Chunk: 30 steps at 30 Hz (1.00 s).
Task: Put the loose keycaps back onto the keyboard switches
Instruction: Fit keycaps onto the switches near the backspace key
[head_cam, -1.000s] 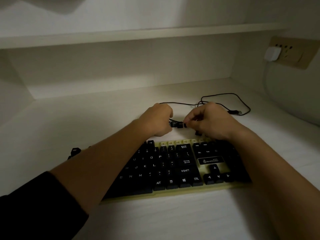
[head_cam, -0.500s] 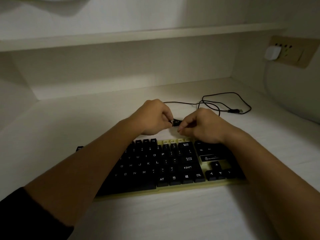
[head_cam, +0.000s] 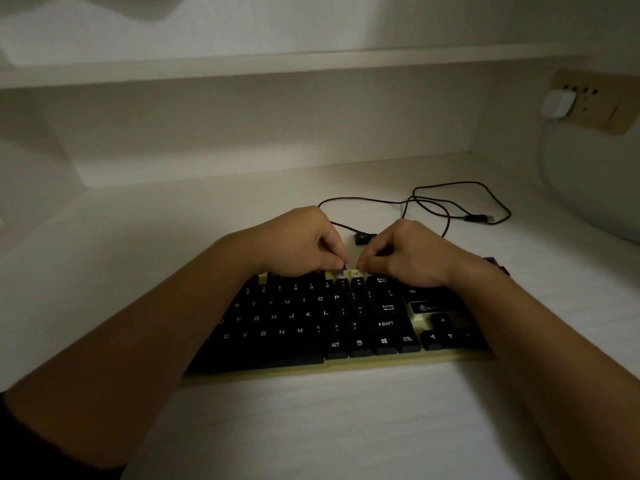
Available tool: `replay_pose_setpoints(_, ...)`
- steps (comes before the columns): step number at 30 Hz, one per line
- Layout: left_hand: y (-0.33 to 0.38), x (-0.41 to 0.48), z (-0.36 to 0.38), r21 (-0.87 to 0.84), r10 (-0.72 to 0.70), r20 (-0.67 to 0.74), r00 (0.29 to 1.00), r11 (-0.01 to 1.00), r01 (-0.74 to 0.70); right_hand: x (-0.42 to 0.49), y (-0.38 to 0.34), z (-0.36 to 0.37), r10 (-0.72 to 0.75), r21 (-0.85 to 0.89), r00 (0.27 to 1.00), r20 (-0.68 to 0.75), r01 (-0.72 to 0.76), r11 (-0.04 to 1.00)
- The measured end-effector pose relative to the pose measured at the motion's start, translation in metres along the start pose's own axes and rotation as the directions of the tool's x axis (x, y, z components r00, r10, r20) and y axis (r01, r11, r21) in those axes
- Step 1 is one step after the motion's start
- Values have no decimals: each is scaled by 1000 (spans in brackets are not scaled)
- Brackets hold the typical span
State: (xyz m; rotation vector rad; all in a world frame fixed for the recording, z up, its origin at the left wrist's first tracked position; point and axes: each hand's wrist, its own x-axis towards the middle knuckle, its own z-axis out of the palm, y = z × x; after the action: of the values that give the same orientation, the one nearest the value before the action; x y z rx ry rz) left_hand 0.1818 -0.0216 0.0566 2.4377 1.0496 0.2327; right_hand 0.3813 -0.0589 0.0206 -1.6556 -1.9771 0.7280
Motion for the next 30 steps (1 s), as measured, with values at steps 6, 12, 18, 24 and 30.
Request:
replay_pose_setpoints(6, 0, 1, 3, -10, -29, -26, 999, 1000, 29, 0, -1, 0, -7, 1, 1000, 22, 7, 1000)
replay_pose_setpoints(12, 3, 1, 8, 21, -54, -80, 995, 998, 56, 0, 0, 1, -10, 11, 1000, 30, 10, 1000)
replay_pose_setpoints(18, 4, -2, 12, 37, -50, -128, 990, 998, 56, 1, 2, 1, -25, 18, 999, 41, 24, 1000)
replay_pose_setpoints(24, 5, -3, 17, 122, -4, -177, 984, 992, 26, 3, 4, 2, -36, 49, 998, 48, 34, 998)
replay_pose_setpoints(30, 2, -13, 30, 150, 59, -280, 958, 989, -17, 3, 5, 2, -48, 47, 997, 56, 45, 998)
